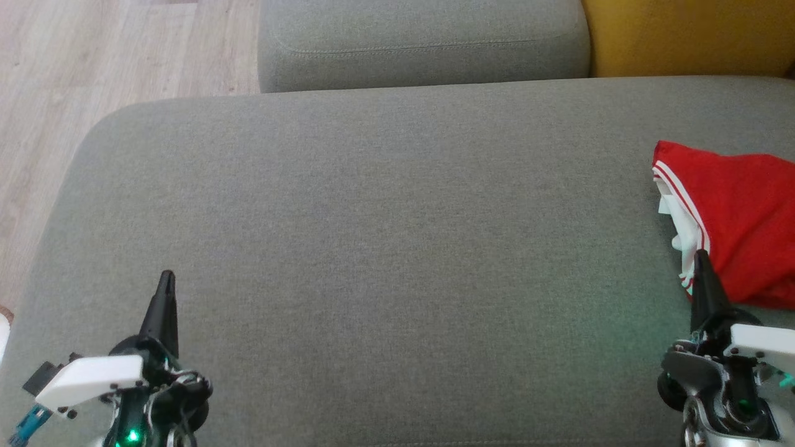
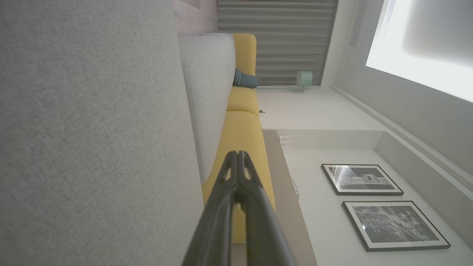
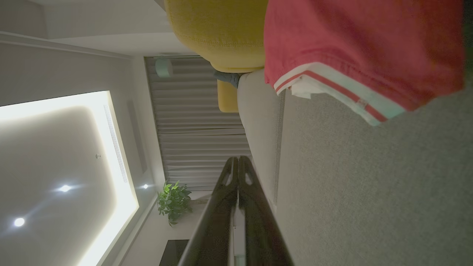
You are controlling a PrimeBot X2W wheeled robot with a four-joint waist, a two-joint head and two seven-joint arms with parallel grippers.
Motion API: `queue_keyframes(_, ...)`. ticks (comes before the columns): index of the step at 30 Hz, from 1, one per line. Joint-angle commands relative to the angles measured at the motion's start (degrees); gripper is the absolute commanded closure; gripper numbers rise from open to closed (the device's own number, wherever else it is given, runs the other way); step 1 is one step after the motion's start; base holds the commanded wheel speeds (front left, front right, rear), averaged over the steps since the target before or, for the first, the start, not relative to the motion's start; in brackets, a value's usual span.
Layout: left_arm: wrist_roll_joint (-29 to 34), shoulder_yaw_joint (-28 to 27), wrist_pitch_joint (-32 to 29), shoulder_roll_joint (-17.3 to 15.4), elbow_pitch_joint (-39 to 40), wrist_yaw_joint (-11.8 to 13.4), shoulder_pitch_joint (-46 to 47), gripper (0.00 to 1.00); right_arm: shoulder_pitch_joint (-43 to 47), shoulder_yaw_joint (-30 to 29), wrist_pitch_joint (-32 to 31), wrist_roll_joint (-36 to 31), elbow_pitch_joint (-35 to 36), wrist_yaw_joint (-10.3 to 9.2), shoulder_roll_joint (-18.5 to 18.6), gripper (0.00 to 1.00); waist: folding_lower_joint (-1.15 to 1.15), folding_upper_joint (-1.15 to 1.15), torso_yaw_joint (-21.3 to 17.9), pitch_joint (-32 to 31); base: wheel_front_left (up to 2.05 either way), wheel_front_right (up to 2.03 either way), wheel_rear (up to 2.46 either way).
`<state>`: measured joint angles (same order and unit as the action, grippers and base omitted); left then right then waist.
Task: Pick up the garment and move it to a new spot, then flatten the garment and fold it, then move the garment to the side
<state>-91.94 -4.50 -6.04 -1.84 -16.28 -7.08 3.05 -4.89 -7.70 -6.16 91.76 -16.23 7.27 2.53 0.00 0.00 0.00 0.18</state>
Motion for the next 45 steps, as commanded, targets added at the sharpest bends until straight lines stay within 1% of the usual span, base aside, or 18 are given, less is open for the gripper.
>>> queue_keyframes(1, -0.24, -2.01, -0.44, -1.04, 2.23, -0.41, 3.14, 1.00, -1.29, 1.19, -0.32, 0.41, 2.21, 0.22, 0.34, 1.00, 0.00, 0.00, 0.00, 0.00, 0.00, 0.00, 0.00)
queue_keyframes(45, -0.24, -2.00, -0.44, -1.04, 2.23, -0.41, 3.14, 1.00, -1.29, 1.19, -0.32, 0.41, 2.21, 0.22, 0.34, 1.00, 0.00, 0.00, 0.00, 0.00, 0.00, 0.00, 0.00)
